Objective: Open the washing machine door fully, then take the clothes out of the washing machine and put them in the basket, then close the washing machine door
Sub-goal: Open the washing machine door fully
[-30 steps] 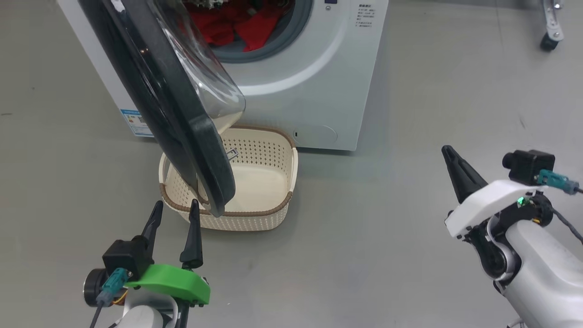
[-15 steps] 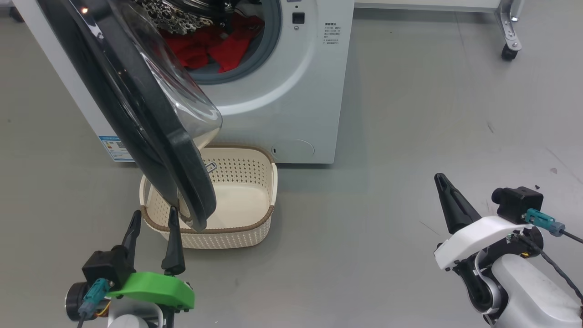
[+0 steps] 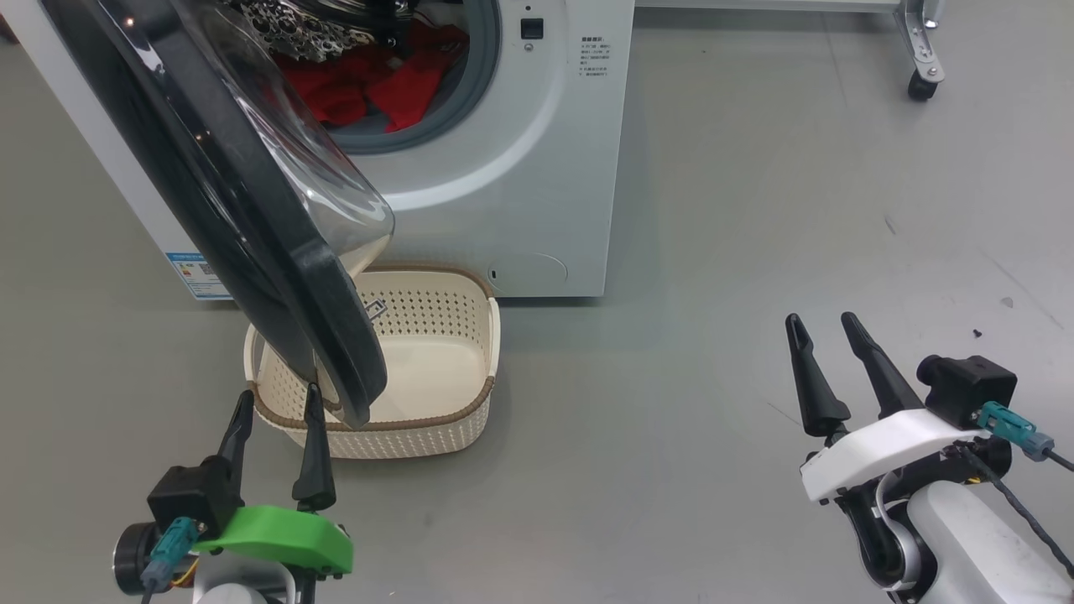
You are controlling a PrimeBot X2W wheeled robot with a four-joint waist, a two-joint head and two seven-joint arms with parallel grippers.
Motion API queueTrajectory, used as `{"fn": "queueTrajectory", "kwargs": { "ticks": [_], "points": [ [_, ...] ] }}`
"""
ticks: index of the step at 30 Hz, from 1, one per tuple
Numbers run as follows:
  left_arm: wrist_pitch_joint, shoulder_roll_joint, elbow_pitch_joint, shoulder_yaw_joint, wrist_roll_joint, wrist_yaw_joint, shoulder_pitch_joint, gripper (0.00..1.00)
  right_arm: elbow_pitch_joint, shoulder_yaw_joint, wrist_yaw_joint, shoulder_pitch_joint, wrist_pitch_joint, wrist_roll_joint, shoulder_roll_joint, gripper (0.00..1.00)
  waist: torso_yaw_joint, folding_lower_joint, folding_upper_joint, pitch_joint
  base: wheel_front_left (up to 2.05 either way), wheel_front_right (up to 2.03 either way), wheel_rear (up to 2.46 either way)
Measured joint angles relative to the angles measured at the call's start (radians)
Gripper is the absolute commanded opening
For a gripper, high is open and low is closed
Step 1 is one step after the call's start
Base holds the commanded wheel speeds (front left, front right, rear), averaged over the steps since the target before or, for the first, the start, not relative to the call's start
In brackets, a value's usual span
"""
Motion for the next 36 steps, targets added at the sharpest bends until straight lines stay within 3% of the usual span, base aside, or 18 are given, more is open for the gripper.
{"fn": "queueTrajectory", "kwargs": {
  "ticks": [13, 36],
  "points": [
    [0.0, 0.0, 0.0, 0.013, 0.01, -0.017, 0.001, 1.0, -0.052, -0.026, -0.007, 0.067, 0.0, -0.097, 0.025, 1.0, -0.006, -0.0001, 0.0, -0.001, 0.0, 0.0, 0.0],
    [0.0, 0.0, 0.0, 0.02, 0.009, -0.025, 0.006, 1.0, -0.085, -0.087, -0.004, 0.129, 0.0, -0.161, 0.06, 1.0, -0.017, 0.0, 0.0, -0.006, 0.0, 0.0, 0.0]
  ]
}}
